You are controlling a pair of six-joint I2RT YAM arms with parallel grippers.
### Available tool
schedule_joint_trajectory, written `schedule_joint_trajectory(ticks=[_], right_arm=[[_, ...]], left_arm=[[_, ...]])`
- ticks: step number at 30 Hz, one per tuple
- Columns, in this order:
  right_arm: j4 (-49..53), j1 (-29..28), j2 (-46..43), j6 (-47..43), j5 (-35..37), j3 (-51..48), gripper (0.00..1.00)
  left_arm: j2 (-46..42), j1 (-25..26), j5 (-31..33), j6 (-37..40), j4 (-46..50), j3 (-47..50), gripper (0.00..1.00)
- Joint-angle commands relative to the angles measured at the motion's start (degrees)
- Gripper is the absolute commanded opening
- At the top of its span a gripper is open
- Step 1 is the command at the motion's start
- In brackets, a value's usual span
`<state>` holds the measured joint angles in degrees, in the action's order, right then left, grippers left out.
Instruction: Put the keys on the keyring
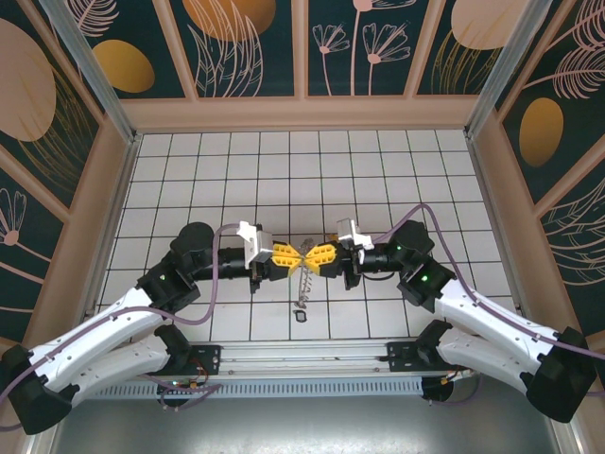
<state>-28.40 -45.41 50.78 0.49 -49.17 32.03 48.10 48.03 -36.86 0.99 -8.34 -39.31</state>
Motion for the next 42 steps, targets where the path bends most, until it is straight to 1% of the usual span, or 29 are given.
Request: schedule_joint_trajectory(ticks=[1, 5, 7, 10, 11, 13, 17, 22, 25, 33, 35, 37, 42], right_arm=[[-6.3, 0.1, -0.3, 1.4, -1.6, -0.6, 0.0], [-6.9, 0.0, -0.3, 1.8, -1.3, -0.9, 0.0], [-3.3, 0.0, -0.4, 0.2, 0.5, -0.1, 0.0], [5.7, -0.6, -1.5, -4.7, 6.1, 1.7, 0.18], [9.4, -1.0, -1.7, -6.7, 8.3, 2.6, 0.21], [15.1, -2.3, -1.5, -10.1, 12.0, 4.6, 0.21], [20.5, -3.4, -0.4, -13.4, 14.8, 6.8, 0.21], [20.6, -3.7, 0.1, -14.0, 14.5, 7.1, 0.17], [21.3, -3.9, 1.1, -14.4, 14.6, 7.5, 0.17], [21.2, -4.4, 1.9, -14.8, 14.6, 8.0, 0.15], [21.3, -4.6, 2.2, -14.9, 14.5, 8.2, 0.09], [21.4, -4.8, 2.6, -15.0, 14.5, 8.3, 0.0], [20.8, -5.1, 2.8, -15.2, 14.2, 8.0, 0.0]], left_arm=[[0.3, 0.2, -0.6, -0.5, -3.4, 0.4, 0.0], [0.6, 0.2, -0.6, -0.3, -3.4, 0.4, 0.0], [-0.1, 0.2, 0.5, 0.1, -3.1, 0.3, 0.0], [-1.3, 0.2, 2.6, 1.4, -1.2, 0.0, 0.0], [-1.3, 0.2, 3.2, 1.9, 0.1, -0.3, 0.0], [-1.0, 0.2, 3.6, 2.9, 2.7, -1.1, 0.0], [0.3, 0.2, 4.0, 5.1, 8.0, -3.5, 0.0], [2.2, 0.2, 5.0, 8.6, 16.5, -7.8, 0.0], [2.9, 0.2, 4.9, 9.6, 19.4, -9.3, 0.0], [4.2, 0.2, 4.5, 10.0, 20.6, -9.6, 0.0], [4.6, 0.2, 4.4, 10.0, 20.9, -9.7, 0.0], [4.9, 0.2, 4.5, 10.3, 21.3, -10.0, 0.0], [4.3, 0.2, 4.5, 9.9, 20.2, -9.6, 0.0]])
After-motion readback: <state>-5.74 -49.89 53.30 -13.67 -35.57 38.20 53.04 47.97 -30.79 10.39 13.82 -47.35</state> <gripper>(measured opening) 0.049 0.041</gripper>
